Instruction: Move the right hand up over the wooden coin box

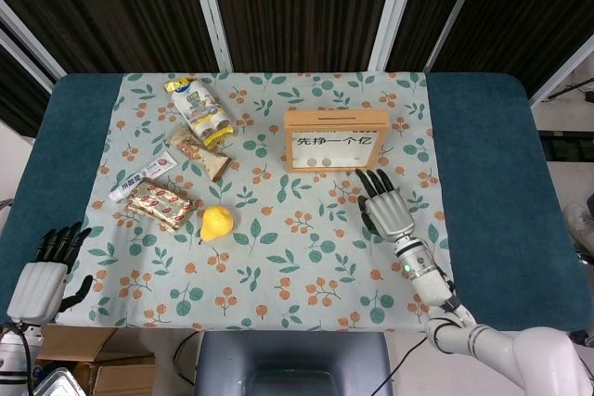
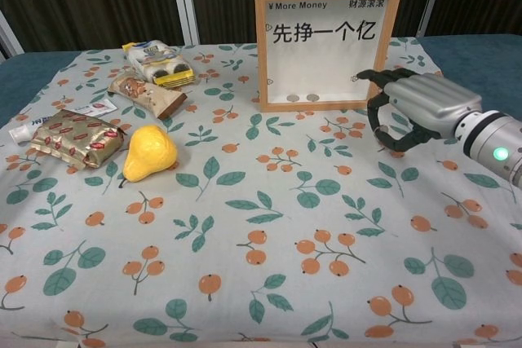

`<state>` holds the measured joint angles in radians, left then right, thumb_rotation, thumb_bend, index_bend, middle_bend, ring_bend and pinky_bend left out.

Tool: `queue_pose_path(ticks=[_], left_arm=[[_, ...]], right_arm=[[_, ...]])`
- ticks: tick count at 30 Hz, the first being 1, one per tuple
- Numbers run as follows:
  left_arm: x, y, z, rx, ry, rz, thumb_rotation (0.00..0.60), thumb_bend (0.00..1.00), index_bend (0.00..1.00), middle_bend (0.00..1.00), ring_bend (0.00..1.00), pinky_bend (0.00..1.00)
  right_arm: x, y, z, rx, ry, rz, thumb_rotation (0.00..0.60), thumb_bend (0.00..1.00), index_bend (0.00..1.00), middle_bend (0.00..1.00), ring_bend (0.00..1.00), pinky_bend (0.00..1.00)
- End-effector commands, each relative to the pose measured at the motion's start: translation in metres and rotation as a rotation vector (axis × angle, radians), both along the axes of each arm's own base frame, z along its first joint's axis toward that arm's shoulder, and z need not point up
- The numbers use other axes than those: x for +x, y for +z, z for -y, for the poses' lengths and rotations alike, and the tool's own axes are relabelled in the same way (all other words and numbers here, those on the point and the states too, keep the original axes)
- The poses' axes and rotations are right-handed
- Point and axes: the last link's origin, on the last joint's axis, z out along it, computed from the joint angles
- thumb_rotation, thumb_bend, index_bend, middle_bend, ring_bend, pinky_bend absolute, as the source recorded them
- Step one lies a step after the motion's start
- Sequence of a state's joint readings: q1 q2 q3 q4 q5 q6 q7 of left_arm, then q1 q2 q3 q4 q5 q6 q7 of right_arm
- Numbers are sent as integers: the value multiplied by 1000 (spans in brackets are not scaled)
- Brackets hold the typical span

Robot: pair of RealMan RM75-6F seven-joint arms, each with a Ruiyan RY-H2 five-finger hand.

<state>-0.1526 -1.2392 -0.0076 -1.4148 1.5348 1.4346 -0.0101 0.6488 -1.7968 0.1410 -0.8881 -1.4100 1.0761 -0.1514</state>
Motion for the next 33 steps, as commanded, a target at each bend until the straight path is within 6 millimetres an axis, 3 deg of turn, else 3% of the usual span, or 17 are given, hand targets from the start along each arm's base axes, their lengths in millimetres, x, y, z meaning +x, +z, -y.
queue_pose_path(ticks=[1,12,18,25,33], left_arm=[[0,1,0,4,-2,2,600,399,0,0,0,0],[5,3,1,10,-24,12,600,399,0,0,0,0],[7,5,2,10,-34,14,600,399,0,0,0,0],[8,5,3,7,-40,19,600,400,0,0,0,0],[6,3,1,-7,-23,10,600,399,0,0,0,0]], right_arm=[[8,21,1,-56,41,37,600,612,738,85,0,0],[61,124,-17,-267,210,175,600,612,754,99,0,0],[103,159,0,-343,220,190,600,611,755,100,0,0],[139,171,45,-390,144,144,600,611,755,101,0,0],[155,150,81,-385,52,40,600,612,759,104,0,0]])
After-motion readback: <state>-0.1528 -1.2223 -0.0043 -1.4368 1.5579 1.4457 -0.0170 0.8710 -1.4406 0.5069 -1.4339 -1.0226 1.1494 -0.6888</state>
